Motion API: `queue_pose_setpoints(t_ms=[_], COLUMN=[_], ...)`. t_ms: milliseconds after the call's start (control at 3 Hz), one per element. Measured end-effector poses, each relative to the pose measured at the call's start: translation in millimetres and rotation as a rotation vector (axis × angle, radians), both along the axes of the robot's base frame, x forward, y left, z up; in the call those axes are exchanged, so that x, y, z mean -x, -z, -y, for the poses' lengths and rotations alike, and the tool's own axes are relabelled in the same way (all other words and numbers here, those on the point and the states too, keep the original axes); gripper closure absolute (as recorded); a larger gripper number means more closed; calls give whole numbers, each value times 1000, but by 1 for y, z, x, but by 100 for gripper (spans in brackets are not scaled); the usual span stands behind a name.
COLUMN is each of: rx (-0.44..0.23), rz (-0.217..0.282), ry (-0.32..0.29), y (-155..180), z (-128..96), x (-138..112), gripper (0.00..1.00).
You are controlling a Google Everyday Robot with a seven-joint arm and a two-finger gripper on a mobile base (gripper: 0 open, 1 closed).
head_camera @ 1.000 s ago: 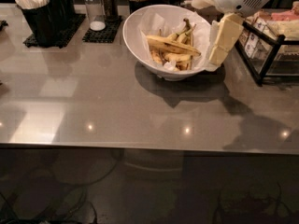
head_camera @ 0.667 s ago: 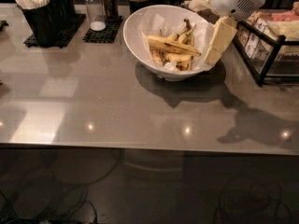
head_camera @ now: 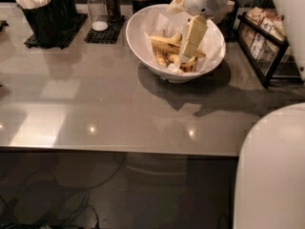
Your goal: Pick banana from white bowl
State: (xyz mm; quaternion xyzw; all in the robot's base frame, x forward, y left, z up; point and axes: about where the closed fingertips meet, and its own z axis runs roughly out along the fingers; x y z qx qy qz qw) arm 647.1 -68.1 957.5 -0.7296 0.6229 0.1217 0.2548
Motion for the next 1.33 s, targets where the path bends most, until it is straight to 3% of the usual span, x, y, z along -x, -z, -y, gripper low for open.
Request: queue_pose_setpoints(t_ms=[333,667,1333], rx=[-20,-73,-85], rz=[34,31,30], ry=[11,60,104], y=[-8,2,24], z=[-4,9,19], x=[-12,-17,-60], gripper=[0,0,0])
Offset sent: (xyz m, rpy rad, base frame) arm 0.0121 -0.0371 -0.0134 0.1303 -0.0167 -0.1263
